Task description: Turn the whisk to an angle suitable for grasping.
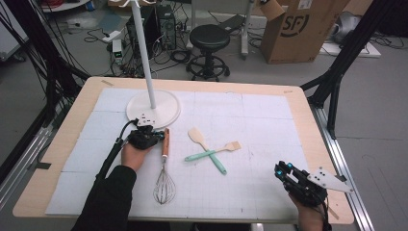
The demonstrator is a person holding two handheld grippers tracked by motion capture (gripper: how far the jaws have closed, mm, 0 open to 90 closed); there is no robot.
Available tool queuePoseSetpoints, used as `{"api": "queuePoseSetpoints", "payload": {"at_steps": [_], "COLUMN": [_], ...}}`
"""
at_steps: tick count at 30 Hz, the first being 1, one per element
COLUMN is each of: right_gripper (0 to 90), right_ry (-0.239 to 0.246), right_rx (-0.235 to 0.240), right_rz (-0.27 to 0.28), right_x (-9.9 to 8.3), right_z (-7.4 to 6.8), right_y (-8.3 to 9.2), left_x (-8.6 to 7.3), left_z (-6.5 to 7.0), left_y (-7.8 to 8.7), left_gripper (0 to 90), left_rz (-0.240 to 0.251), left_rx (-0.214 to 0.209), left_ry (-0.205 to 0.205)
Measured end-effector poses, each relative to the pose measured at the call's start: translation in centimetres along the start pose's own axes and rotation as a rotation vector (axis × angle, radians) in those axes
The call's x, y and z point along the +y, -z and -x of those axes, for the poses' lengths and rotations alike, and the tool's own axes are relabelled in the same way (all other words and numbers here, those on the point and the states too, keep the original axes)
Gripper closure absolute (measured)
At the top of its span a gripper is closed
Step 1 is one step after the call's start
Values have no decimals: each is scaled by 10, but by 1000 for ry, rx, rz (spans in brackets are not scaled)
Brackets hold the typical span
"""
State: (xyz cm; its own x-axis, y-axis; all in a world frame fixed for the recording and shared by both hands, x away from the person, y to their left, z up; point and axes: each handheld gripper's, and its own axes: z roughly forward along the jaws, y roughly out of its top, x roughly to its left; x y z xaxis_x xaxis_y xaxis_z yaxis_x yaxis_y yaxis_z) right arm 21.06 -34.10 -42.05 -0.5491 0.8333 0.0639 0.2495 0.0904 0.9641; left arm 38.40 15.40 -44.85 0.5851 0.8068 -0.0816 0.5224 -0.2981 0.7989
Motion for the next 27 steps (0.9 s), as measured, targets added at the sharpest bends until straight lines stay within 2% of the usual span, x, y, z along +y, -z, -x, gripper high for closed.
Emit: {"api": "queuePoseSetpoints", "payload": {"at_steps": [6, 11, 15, 18, 21, 24, 27], "right_gripper": [749, 749, 749, 749, 750, 750, 750], "right_ry": [-2, -4, -7, -6, -5, -3, -3], "right_rx": [1, -1, -2, -4, -3, -2, -3], "right_rz": [1, 1, 5, 6, 3, 5, 3], "right_x": [0, 0, 0, 0, 0, 1, 0], "right_z": [0, 0, 1, 0, -1, -1, -2], "right_y": [0, 0, 2, 2, 3, 3, 4], "left_x": [2, 5, 5, 8, 10, 10, 3], "left_z": [8, 16, 15, 17, 25, 39, 44], "left_y": [-3, -6, -1, 10, 20, 35, 46], "left_gripper": [896, 896, 894, 889, 890, 891, 892], "left_rz": [-5, -11, -25, -4, 21, 34, 65], "left_rx": [-42, -54, -71, -86, -127, -172, -201], "left_ry": [-20, -47, -33, -12, -26, -87, -65]}}
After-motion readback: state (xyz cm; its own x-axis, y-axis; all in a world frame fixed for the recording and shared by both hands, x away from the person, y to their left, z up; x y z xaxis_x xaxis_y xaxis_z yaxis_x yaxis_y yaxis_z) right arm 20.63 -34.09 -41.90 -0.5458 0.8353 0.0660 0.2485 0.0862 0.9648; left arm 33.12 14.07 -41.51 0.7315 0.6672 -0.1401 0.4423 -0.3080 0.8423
